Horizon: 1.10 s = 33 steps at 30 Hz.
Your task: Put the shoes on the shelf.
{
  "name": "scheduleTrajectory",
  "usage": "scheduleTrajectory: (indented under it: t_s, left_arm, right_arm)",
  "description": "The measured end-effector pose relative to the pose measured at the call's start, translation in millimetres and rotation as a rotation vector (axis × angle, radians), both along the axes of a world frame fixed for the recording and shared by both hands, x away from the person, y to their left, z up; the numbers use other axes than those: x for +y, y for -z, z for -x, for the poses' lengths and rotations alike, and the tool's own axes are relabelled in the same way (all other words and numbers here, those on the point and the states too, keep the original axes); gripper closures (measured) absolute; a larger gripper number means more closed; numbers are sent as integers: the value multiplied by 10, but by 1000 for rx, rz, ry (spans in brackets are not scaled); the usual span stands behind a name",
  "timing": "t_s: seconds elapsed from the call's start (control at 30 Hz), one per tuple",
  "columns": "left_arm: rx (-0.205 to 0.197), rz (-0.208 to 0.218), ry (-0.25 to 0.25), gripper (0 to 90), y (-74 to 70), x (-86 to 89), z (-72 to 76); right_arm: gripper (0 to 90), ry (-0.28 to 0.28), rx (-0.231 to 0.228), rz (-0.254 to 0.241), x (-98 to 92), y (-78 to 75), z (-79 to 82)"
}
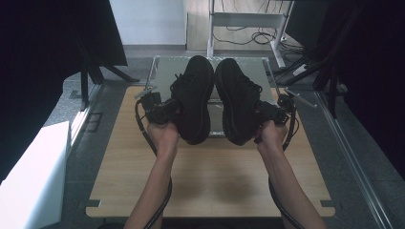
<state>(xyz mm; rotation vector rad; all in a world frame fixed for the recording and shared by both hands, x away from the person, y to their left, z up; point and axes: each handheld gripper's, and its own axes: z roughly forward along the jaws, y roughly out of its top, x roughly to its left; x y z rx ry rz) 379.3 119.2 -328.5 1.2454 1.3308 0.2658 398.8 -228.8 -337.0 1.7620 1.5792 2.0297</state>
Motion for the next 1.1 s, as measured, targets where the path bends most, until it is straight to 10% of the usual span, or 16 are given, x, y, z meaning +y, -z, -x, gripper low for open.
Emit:
scheduleTrajectory:
  t_s: [0.13,1.1]
  left_arm:
    - [6,46,-11,812,-45,19,-91]
    - [89,-74,-99,807,-312,-127,-850]
  right_arm:
    - [711,20,0,-1,14,-22,-90]
    - [711,117,56,30,217,-263,-819]
